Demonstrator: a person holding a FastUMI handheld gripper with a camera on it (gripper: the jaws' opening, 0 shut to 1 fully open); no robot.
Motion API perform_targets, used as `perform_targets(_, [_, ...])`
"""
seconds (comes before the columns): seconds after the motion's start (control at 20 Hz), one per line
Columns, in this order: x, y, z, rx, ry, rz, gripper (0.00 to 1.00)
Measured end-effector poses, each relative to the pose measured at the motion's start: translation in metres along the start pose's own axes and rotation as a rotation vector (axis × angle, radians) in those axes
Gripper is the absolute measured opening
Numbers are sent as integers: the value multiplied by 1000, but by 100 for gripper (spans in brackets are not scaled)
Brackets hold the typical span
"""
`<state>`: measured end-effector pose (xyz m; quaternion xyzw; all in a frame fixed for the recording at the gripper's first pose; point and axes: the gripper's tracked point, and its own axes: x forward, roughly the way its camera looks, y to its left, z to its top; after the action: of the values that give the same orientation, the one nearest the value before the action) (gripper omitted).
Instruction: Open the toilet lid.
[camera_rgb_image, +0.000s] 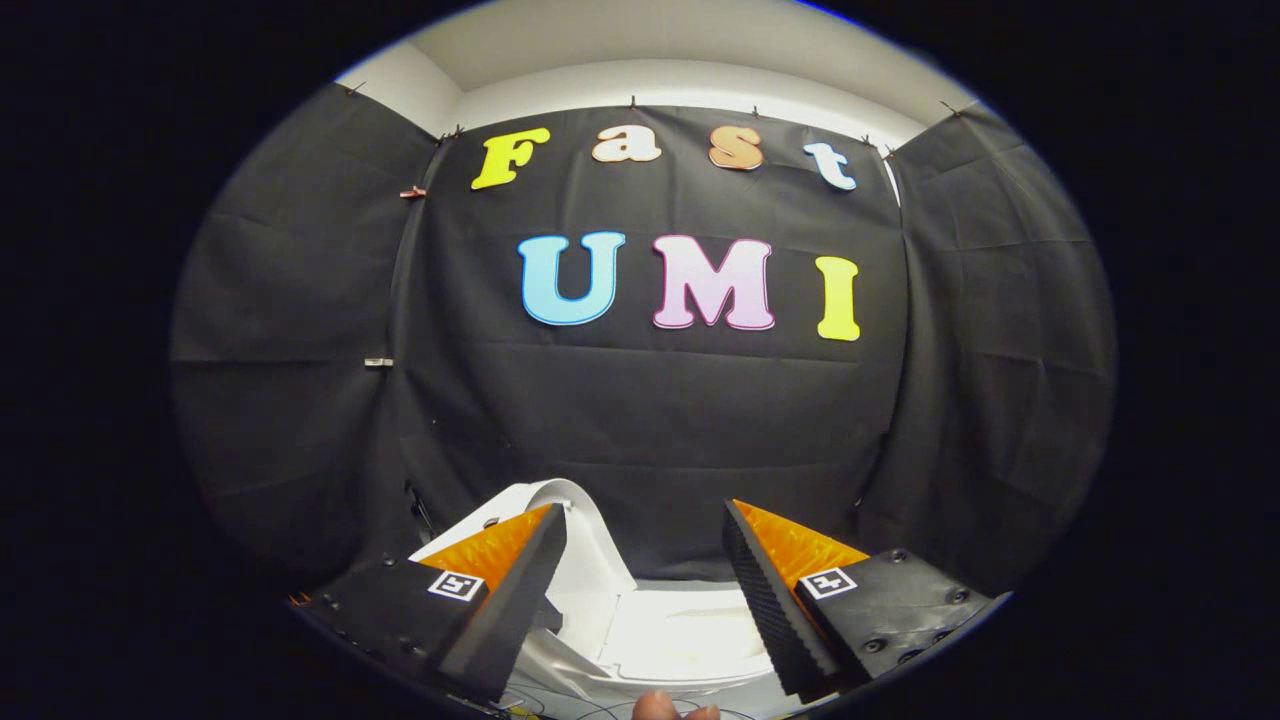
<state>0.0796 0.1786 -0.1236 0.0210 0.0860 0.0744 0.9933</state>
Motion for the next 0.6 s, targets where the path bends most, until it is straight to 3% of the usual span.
perform_targets(0.6, [-18, -78, 32, -17, -67, -83, 98])
